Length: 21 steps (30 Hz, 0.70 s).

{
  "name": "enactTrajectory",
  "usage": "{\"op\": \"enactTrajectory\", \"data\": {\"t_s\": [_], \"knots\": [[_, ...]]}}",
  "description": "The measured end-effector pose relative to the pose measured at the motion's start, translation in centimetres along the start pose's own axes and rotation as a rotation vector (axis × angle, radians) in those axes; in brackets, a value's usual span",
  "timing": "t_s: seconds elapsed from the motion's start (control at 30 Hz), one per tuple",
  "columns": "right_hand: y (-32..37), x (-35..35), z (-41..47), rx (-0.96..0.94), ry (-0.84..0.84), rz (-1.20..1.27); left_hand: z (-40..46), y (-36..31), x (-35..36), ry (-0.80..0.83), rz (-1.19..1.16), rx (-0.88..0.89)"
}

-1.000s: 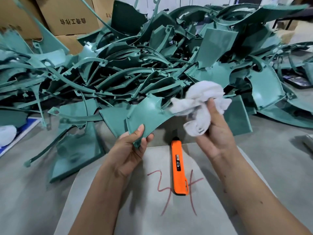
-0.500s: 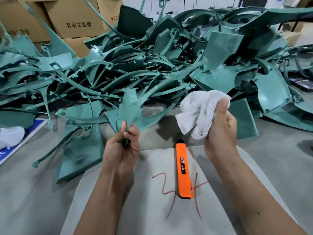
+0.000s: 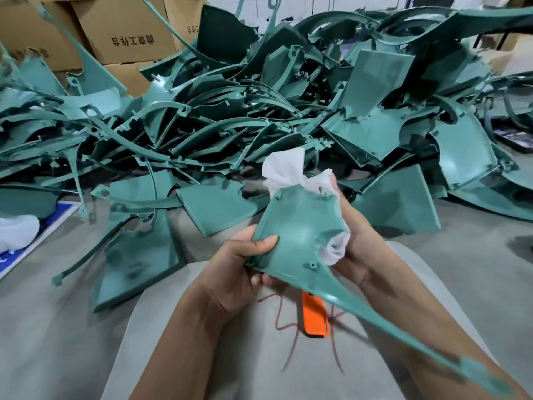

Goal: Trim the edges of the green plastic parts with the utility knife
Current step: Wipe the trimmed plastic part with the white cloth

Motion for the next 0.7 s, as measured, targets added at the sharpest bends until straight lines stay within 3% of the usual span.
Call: {"op": "enactTrajectory", "data": {"t_s": [0.07, 0.13, 0.3, 0.4, 0.5, 0.6, 0.7], "knots": [[0.6, -0.6, 0.0, 0.023, 0.122, -0.022, -0.2, -0.2, -0.3, 0.024, 0.046, 0.023], [1.3, -1.4, 0.1, -0.022, 0.149, -0.205, -0.5, -0.6, -0.4, 0.014, 0.086, 0.046], [1.5, -2.8, 0.0, -0.015, 0.22, -0.412, -0.7, -1.1, -1.4, -0.168, 0.17, 0.122], [1.2, -2.2, 0.3, -0.036, 0.104, -0.468, -0.8, -1.1, -1.4, -0.264, 0.04, 0.174], [0.5, -2.0, 0.4, -0.044, -0.076, -0.391, -1.1, -1.1, -0.7, -0.164, -0.009, 0.241], [0.3, -1.8, 0.8, -0.132, -0.232, -0.325, -1.7, -0.9, 0.1, -0.049, 0.109, 0.256], [0.1, -2.0, 1.3, -0.222, -0.364, -0.355, -1.3, -0.6, 0.5, -0.099, 0.218, 0.262]]}}
Point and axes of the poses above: each hand's wrist, its own z-axis towards the middle knuckle, its own x-axis out of the palm, y = z × x, the point moved 2 cm from there along z, towards the middle knuckle, and after that the axes turned 13 degrees about -x, right-handed, at the moved point
